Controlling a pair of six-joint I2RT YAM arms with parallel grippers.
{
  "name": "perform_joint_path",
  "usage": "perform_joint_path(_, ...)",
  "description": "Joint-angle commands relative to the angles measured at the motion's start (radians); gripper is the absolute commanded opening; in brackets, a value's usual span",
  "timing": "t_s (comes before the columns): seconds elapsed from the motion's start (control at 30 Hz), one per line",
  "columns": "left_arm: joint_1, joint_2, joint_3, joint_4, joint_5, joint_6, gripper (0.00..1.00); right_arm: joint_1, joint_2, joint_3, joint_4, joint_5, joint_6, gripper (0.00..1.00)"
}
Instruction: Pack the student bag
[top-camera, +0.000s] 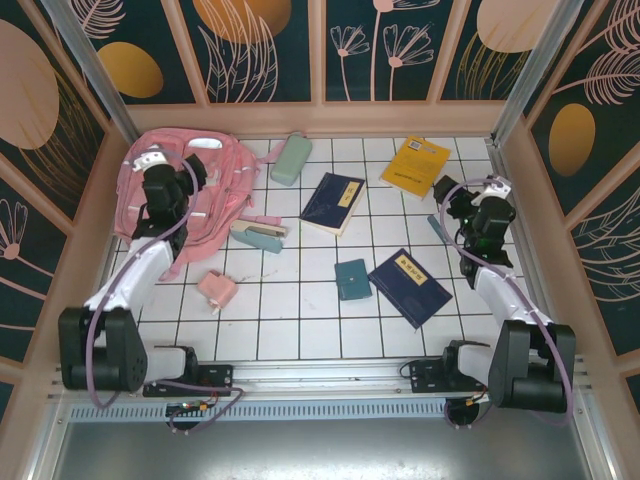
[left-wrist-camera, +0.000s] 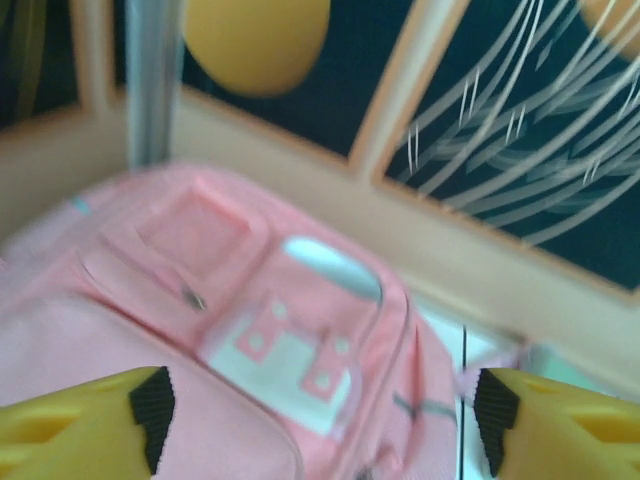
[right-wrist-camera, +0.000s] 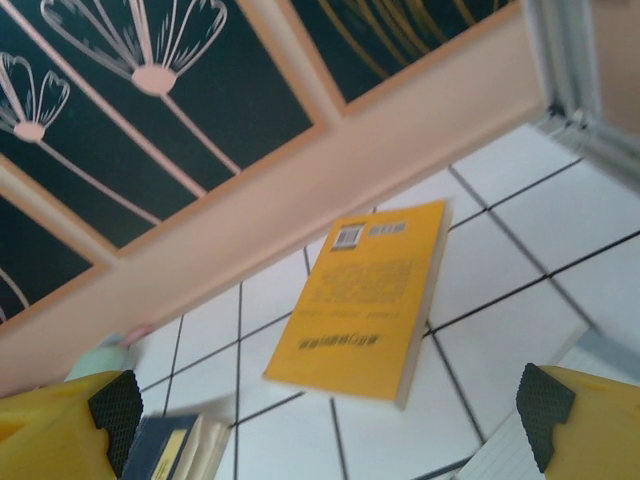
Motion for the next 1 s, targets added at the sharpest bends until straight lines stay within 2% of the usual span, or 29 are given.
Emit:
perform_joint_path(0.0,-0.027,0.124,0.113,-0.114,0.133,-0.033,0.73,0.066,-0.002,0.067,-0.103,-0.018,0.035,0.99)
perform_joint_path(0.17,-0.126,0.377,0.340,-0.200,0.084,0.066,0.72,0.179,0.012,0.121,-0.156,0.038,0.018,0.99)
perform_joint_path(0.4,-0.149,0.735,0.676,-0.356,0.038,0.125,0.68,0.292,0.040,0.202,-0.251,0.076,-0.002,0.99)
perform_joint_path(0.53,-0.151,0.918,0.887,-0.500,-0.063,0.148,0.59,0.338,0.040,0.233,-0.283,0.096,-0.015,0.99)
perform_joint_path(0.7,-0.157,1.010,0.992,-0.542,-0.021,0.155,0.48,0.357,0.041,0.250,-0.306,0.122,-0.026,0.99)
perform_joint_path(0.73,-0.161,1.011,0.992,-0.532,-0.002,0.155,0.43,0.356,0.041,0.249,-0.307,0.122,-0.026,0.99)
perform_joint_path(0.83,-0.180,1.007,0.991,-0.510,0.060,0.155,0.17,0.359,0.047,0.243,-0.306,0.122,-0.023,0.99)
perform_joint_path(0.97,-0.233,0.990,0.986,-0.495,0.131,0.163,0.00,0.361,0.061,0.239,-0.307,0.123,-0.012,0.99)
